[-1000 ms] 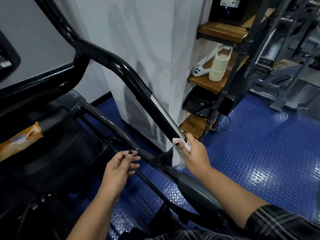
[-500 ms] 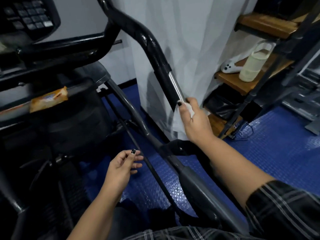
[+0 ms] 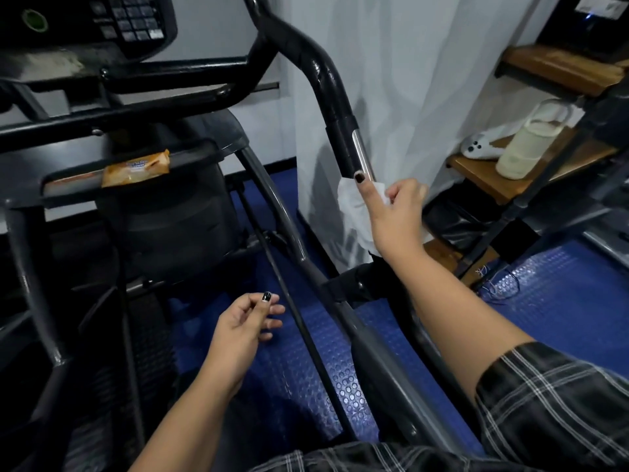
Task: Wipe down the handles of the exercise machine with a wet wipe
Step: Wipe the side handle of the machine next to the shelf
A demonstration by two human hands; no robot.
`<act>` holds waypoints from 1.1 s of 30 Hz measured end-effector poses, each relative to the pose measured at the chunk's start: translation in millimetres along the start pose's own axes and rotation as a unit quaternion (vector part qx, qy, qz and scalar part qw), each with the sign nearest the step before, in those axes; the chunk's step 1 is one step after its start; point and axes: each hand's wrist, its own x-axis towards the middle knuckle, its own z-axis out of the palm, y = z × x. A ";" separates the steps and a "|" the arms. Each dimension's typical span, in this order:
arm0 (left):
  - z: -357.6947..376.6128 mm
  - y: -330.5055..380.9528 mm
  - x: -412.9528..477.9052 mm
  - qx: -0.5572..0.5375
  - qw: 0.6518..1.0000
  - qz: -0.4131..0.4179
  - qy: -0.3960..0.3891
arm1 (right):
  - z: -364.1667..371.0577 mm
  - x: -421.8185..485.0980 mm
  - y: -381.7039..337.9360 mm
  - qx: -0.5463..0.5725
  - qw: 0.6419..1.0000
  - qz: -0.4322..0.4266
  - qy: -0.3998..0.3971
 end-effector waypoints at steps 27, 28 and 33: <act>1.6 5.9 -10.8 -0.027 0.999 0.010 0.040 | 9.6 29.7 -41.3 -0.078 0.990 -0.001 -0.119; 2.3 7.5 -10.4 -0.030 0.999 0.010 0.037 | 10.1 39.7 -47.4 -0.046 0.987 0.011 -0.153; 9.3 13.6 -9.9 -0.028 0.999 0.015 0.019 | 1.4 67.4 -60.1 0.185 0.914 0.132 -0.337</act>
